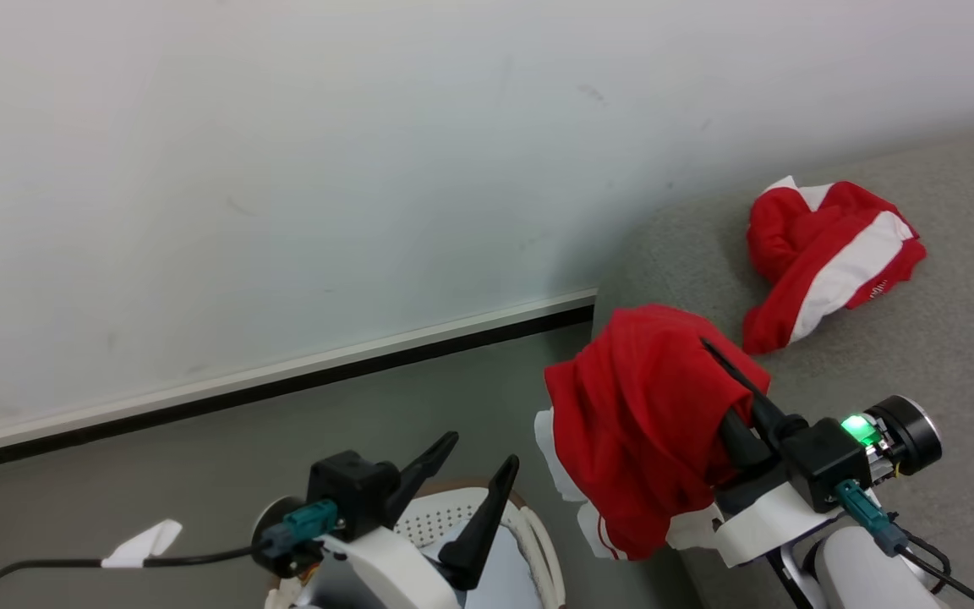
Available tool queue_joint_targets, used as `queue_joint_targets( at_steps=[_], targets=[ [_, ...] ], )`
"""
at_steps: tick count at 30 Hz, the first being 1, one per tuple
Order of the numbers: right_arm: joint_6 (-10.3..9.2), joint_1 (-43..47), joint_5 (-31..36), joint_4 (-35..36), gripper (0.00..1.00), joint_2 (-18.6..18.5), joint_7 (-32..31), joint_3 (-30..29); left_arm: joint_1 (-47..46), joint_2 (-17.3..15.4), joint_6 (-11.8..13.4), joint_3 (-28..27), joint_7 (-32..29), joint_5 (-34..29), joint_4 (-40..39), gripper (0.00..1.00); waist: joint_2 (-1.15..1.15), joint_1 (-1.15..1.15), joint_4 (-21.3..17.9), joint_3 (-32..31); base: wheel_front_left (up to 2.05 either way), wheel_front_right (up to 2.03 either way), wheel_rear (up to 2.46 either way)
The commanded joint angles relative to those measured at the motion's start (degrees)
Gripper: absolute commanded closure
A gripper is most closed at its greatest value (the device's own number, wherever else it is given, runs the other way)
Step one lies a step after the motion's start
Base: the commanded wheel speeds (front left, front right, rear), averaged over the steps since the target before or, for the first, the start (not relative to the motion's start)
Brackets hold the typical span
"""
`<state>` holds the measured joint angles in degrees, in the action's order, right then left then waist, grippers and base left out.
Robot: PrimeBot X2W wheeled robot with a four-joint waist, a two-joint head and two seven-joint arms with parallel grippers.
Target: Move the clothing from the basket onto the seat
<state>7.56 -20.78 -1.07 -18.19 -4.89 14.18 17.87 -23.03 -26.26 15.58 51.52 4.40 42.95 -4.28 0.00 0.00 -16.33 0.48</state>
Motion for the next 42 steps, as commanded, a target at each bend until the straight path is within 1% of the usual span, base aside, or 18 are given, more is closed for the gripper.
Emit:
queue_joint_targets(
  at_steps=[1, 8, 11, 14, 17, 20, 25, 28, 31, 33, 36, 39, 42],
  targets=[
    [-0.15, 1.09, 0.62, 0.84, 1.0, -0.24, -0.16, -0.64, -0.44, 0.21, -0.24, 0.11, 0.25, -0.68, 0.11, 0.0, 0.0, 0.0, -2.04, 0.73, 0.0, 0.0, 0.0],
    [-0.15, 1.9, -0.04, 4.16, 1.0, -0.5, -1.26, -3.15, -1.23, 0.81, -0.49, 0.79, 0.45, -1.34, 0.6, 0.0, 0.0, 0.0, -4.4, 2.05, 0.0, 0.0, 0.0],
    [-0.15, 1.51, -0.56, 5.45, 1.0, -0.46, -1.73, -4.21, -2.24, 0.76, -0.74, 0.8, 0.18, -1.89, 0.25, 0.0, 0.0, 0.0, -4.33, 3.55, 0.0, 0.0, 0.0],
    [-0.15, -0.37, -0.68, 7.03, 1.0, -0.84, -2.32, -5.95, -4.22, 0.38, -0.96, 0.51, -0.02, -2.32, -0.33, 0.0, 0.0, 0.0, -3.62, 6.32, 0.0, 0.0, 0.0],
    [-0.15, -4.12, -0.7, 8.59, 1.0, -1.39, -2.81, -8.48, -6.97, -0.33, -1.29, -0.1, -0.5, -3.62, -1.19, 0.0, 0.0, 0.0, -2.69, 10.45, 0.0, 0.0, 0.0],
    [-0.15, -9.8, -0.75, 9.42, 1.0, -1.99, -3.52, -12.55, -10.24, -0.97, -1.89, -0.52, -1.2, -5.0, -2.18, 0.0, 0.0, 0.0, -1.4, 15.43, 0.0, 0.0, 0.0],
    [-0.15, -22.83, -1.46, 9.17, 1.0, -6.11, -6.92, -21.87, -15.54, -1.58, -3.32, -1.22, -1.83, -6.7, -3.07, 0.0, 0.0, 0.0, 1.8, 23.29, 0.0, 0.0, 0.0],
    [-0.15, -31.22, -1.91, 7.13, 1.0, -9.93, -10.14, -28.11, -18.06, -2.15, -4.2, -1.7, -1.97, -7.65, -3.4, 0.0, 0.0, 0.0, 3.67, 27.18, 0.0, 0.0, 0.0],
    [-0.15, -38.94, -0.4, 4.38, 1.0, -13.64, -12.79, -34.12, -20.05, -2.68, -4.82, -2.3, -1.84, -8.2, -4.04, 0.0, 0.0, 0.0, 5.17, 30.35, 0.0, 0.0, 0.0],
    [-0.15, -42.87, 1.31, 1.94, 1.0, -15.68, -14.13, -38.33, -21.15, -2.77, -4.96, -2.65, -1.81, -8.54, -4.58, 0.0, 0.0, 0.0, 6.0, 32.05, 0.0, 0.0, 0.0],
    [-0.15, -46.45, 4.77, -2.86, 1.0, -18.39, -15.19, -43.9, -22.44, -2.55, -5.36, -2.95, -1.6, -8.96, -5.05, 0.0, 0.0, 0.0, 7.28, 33.91, 0.0, 0.0, 0.0],
    [-0.15, -46.63, 8.64, -8.42, 1.0, -19.14, -14.93, -49.67, -22.95, -2.15, -5.24, -3.03, -1.35, -8.79, -5.3, 0.0, 0.0, 0.0, 8.44, 35.07, 0.0, 0.0, 0.0],
    [-0.15, -43.5, 12.6, -14.0, 1.0, -16.94, -13.03, -55.1, -22.44, -1.75, -4.87, -3.07, -1.03, -8.42, -4.99, 0.0, 0.0, 0.0, 9.24, 35.72, 0.0, 0.0, 0.0]
  ],
)
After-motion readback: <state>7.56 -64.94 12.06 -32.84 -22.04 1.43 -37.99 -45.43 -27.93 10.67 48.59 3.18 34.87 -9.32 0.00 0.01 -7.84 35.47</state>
